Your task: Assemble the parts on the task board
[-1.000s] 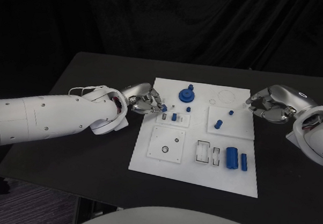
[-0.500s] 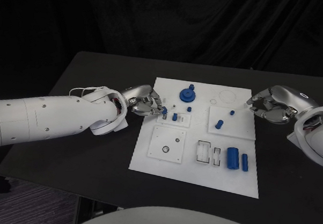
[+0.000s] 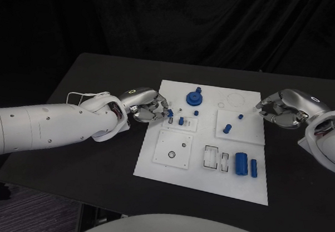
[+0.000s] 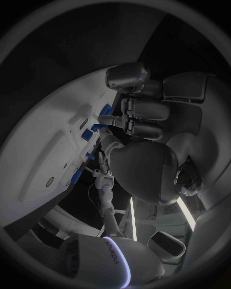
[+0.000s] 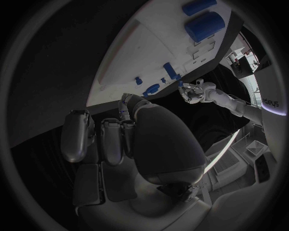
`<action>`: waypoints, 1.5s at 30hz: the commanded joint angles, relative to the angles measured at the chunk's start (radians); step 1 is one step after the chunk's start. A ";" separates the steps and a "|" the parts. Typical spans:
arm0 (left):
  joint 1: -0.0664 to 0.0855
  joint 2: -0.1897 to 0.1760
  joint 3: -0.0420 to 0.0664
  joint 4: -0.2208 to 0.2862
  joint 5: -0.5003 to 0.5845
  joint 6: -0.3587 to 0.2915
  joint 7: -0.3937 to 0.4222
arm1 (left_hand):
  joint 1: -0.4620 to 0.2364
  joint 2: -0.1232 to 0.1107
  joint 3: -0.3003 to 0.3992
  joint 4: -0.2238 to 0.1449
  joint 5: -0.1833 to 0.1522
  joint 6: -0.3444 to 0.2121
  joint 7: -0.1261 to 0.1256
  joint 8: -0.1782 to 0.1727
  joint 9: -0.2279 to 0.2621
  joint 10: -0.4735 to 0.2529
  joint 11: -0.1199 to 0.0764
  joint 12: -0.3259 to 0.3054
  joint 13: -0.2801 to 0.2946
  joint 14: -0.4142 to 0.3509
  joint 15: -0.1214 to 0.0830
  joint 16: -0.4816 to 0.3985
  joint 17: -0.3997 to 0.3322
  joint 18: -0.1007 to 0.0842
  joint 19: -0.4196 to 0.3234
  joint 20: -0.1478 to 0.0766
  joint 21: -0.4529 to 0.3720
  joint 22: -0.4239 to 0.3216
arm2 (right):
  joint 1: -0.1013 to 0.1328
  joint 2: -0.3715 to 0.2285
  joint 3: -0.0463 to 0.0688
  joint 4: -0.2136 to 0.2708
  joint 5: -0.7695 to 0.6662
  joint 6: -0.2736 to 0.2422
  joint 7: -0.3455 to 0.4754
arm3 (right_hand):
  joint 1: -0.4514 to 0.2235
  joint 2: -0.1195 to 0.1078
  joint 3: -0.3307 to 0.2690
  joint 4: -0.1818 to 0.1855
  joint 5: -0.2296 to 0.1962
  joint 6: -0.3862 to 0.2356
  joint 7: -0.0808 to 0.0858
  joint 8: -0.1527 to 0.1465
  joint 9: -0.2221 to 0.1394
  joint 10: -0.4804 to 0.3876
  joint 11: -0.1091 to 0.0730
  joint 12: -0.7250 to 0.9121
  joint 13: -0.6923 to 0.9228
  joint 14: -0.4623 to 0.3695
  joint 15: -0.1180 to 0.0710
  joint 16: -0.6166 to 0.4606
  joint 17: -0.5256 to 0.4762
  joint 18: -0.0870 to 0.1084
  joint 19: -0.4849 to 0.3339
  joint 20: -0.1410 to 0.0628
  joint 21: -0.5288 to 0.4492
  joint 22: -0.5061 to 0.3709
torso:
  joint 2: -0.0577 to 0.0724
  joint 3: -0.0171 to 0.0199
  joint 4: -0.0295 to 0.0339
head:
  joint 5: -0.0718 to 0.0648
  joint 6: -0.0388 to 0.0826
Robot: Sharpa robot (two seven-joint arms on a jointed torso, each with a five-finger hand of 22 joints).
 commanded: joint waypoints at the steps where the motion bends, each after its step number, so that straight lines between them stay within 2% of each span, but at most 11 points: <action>1: -0.007 0.003 0.001 -0.009 -0.122 -0.131 0.105 | 0.012 -0.001 0.017 -0.012 -0.006 0.002 -0.010 0.007 0.096 0.103 0.005 0.003 0.263 0.104 0.004 0.003 0.263 -0.019 0.005 0.000 0.005 0.166 | -0.003 -0.002 0.001 0.001 -0.002 -0.008 -0.001 | 0.000 -0.007 0.000 -0.005 0.005 0.005 -0.003 0.000 0.001 -0.002 -0.007 -0.006 0.082 0.070 -0.009 -0.005 0.132 0.011 -0.002 -0.008 -0.003 0.175 | 0.000 -0.0003 -0.0008 | 0.000 0.000; 17: -0.025 0.014 0.001 -0.054 -0.287 -0.222 0.119 | 0.019 -0.007 0.015 -0.007 -0.008 0.006 -0.013 0.007 0.092 0.103 0.006 0.003 0.263 0.104 0.004 0.003 0.263 -0.020 0.009 0.000 0.011 0.168 | -0.005 -0.003 0.001 0.001 -0.002 -0.005 0.001 | 0.000 -0.007 0.000 -0.005 0.005 0.005 -0.003 0.000 0.001 -0.002 -0.007 -0.006 0.082 0.070 -0.009 -0.005 0.132 0.011 -0.002 -0.008 -0.003 0.175 | 0.000 0.0001 0.0003 | -0.001 0.000; 27: -0.039 0.036 0.001 -0.096 -0.369 -0.265 0.122 | 0.026 -0.011 0.013 -0.002 -0.014 0.009 -0.014 0.006 0.086 0.103 0.006 0.003 0.263 0.104 0.004 0.003 0.263 -0.022 0.014 0.000 0.019 0.170 | -0.006 -0.004 0.001 0.002 -0.002 -0.004 0.003 | 0.000 -0.008 0.001 -0.007 0.005 0.003 -0.003 -0.001 0.000 -0.002 -0.008 -0.006 0.082 0.071 -0.010 -0.004 0.132 0.011 -0.002 -0.009 -0.004 0.174 | 0.000 0.0006 -0.0004 | 0.000 0.000; 35: -0.053 0.048 0.001 -0.119 -0.391 -0.302 0.147 | 0.031 -0.013 0.012 0.001 -0.016 0.011 -0.014 0.005 0.083 0.103 0.006 0.003 0.263 0.104 0.004 0.003 0.263 -0.023 0.016 0.001 0.022 0.171 | -0.007 -0.006 0.001 0.002 -0.002 -0.003 0.003 | 0.000 -0.008 0.001 -0.007 0.005 0.003 -0.003 -0.001 0.000 -0.002 -0.008 -0.006 0.082 0.071 -0.010 -0.004 0.132 0.011 -0.002 -0.009 -0.004 0.174 | 0.000 0.0006 -0.0004 | 0.000 0.000; 45: -0.062 0.052 0.001 -0.135 -0.395 -0.316 0.173 | 0.033 -0.017 0.010 0.006 -0.020 0.013 -0.015 0.004 0.079 0.103 0.006 0.003 0.263 0.104 0.004 0.003 0.263 -0.024 0.020 0.001 0.027 0.172 | -0.008 -0.005 0.001 0.003 -0.002 -0.001 0.004 | 0.000 -0.008 0.001 -0.007 0.005 0.003 -0.003 -0.001 0.000 -0.002 -0.008 -0.006 0.082 0.071 -0.010 -0.004 0.132 0.011 -0.002 -0.009 -0.004 0.174 | 0.001 -0.0002 -0.0002 | 0.002 0.000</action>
